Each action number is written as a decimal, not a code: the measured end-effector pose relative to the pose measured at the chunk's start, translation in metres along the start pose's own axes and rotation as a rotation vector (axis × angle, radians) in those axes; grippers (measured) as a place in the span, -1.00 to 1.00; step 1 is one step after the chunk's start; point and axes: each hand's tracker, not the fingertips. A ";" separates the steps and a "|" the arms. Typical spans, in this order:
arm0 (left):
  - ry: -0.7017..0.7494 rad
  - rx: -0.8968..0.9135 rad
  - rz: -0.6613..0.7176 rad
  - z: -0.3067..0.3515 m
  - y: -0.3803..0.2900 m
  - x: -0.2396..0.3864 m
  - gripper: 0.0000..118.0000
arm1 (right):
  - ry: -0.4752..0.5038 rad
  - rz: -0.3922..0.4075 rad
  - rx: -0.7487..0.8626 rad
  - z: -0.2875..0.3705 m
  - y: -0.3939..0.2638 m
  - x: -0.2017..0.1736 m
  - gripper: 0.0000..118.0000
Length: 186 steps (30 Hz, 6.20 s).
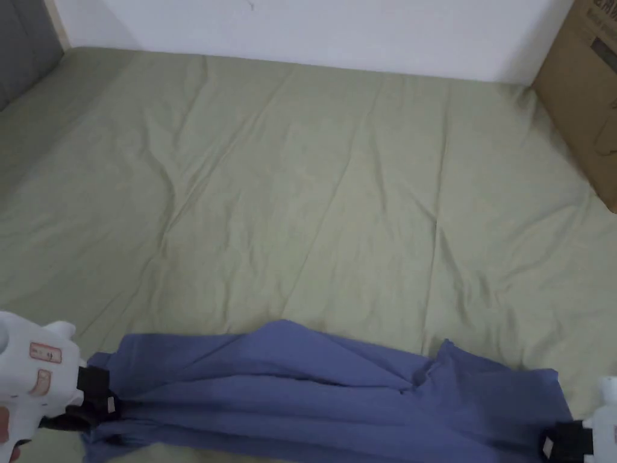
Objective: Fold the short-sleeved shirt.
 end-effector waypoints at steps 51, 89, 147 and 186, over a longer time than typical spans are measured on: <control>-0.584 0.143 0.355 -0.018 0.009 -0.094 1.00 | -0.068 0.180 0.033 0.075 0.014 -0.088 -0.92; -0.217 -0.170 -0.372 -0.101 -0.001 0.272 -0.89 | -0.006 -0.094 0.176 0.087 -0.027 0.075 -0.92; -0.586 0.197 -0.207 0.004 -0.007 0.156 -1.00 | 0.045 -0.056 0.208 0.085 -0.014 0.067 -0.92; -0.494 -0.167 0.121 -0.082 0.013 0.122 -0.75 | 0.039 0.014 0.177 0.074 0.013 0.001 -0.92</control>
